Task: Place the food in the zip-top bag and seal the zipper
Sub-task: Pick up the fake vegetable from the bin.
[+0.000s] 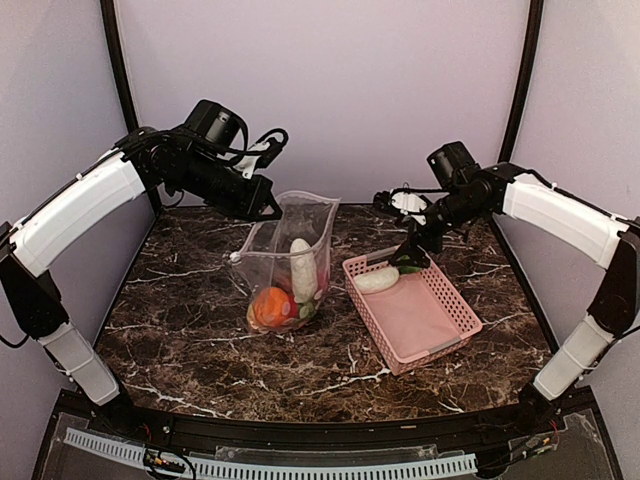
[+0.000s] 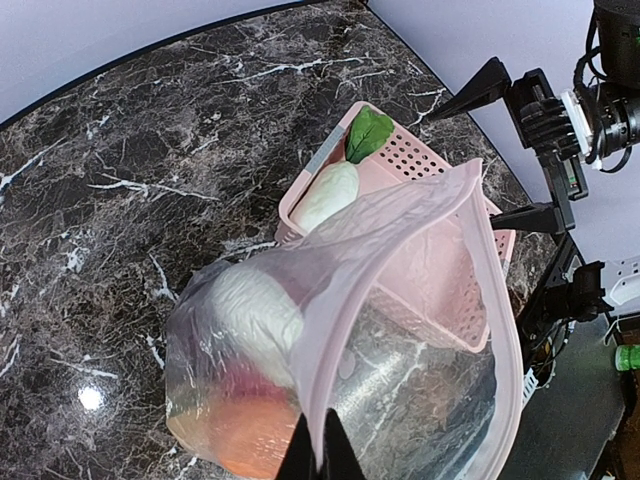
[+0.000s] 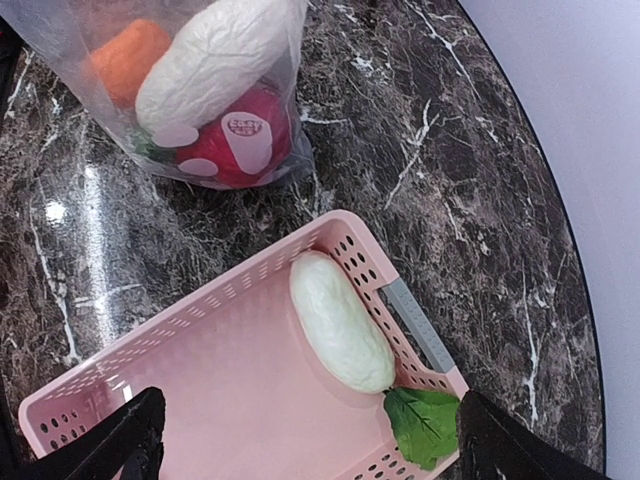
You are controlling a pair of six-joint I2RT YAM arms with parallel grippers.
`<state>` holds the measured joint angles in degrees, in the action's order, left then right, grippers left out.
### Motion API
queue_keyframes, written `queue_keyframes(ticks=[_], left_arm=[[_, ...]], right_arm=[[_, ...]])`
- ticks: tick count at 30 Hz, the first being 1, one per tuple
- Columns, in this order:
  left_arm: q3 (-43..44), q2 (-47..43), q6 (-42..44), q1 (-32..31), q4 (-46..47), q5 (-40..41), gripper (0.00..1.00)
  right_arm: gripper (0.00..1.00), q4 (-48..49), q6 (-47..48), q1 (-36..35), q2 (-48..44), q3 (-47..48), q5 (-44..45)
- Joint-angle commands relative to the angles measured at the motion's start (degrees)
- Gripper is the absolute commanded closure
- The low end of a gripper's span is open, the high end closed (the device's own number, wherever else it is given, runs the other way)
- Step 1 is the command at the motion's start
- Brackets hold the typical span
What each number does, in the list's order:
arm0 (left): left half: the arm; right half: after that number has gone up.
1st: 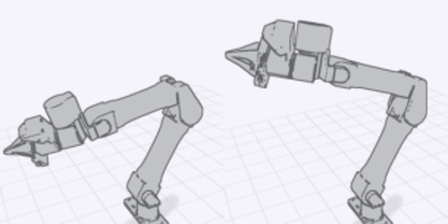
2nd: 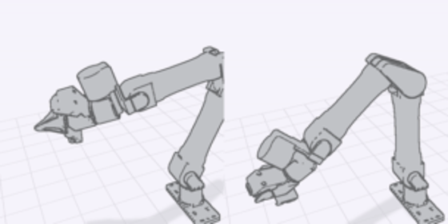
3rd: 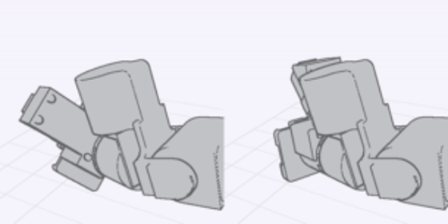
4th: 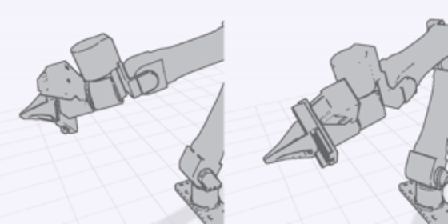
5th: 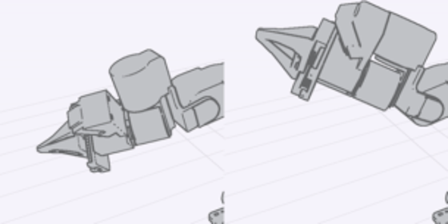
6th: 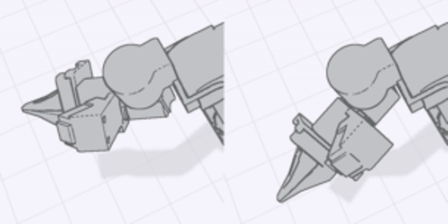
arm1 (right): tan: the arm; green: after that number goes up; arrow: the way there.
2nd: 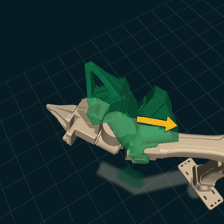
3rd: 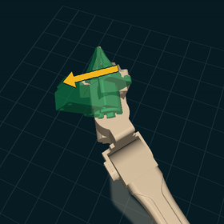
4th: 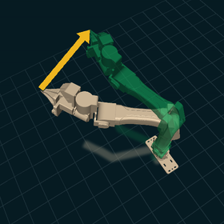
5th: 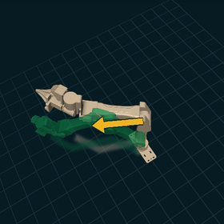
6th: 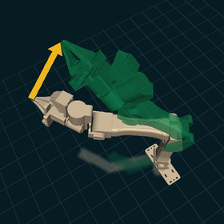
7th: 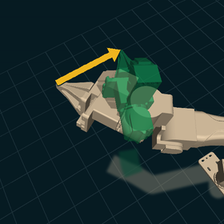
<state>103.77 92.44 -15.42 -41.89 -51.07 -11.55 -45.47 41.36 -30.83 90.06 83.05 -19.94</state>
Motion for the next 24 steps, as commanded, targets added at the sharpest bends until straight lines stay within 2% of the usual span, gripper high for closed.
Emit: queue_keyframes(ticks=[1,5,10,13,15,18,22,24], left_arm=[[-1.0,-2.4,0.1,-0.1,-0.6,0.2,0.99],[-1.4,-2.5,0.2,-0.1,-0.5,0.2,0.99],[-2.1,-3.0,0.2,-0.1,0.0,0.2,0.99],[-2.7,-3.3,0.1,-0.1,0.1,0.2,0.99],[-3.0,-3.5,0.1,-0.1,0.2,0.4,0.99],[-3.4,-3.7,0.1,-0.1,0.4,0.6,0.99],[-3.6,-3.6,0.1,-0.1,0.6,0.2,0.99],[-3.6,-3.5,0.0,-0.1,0.6,-0.1,0.99]], right_arm=[[0.01,2.3,-2.1,-0.4,-2.3,1.1,-7.3],[0.01,1.2,-2.4,-0.8,-2.1,1.5,-9.1],[0.01,3.6,0.9,-2.1,-1.5,-2.3,-1.4],[0.01,13.3,-1.4,-3.0,-3.6,-6.6,8.6],[0.01,18.2,-1.6,-3.1,-5.2,-8.3,12.3],[0.01,19.4,-3.3,-2.8,-3.5,-6.5,16.2],[0.01,22.1,0.9,-1.5,-0.7,-9.9,8.1],[0.03,20.4,3.3,-0.8,1.8,-10.4,3.1]])
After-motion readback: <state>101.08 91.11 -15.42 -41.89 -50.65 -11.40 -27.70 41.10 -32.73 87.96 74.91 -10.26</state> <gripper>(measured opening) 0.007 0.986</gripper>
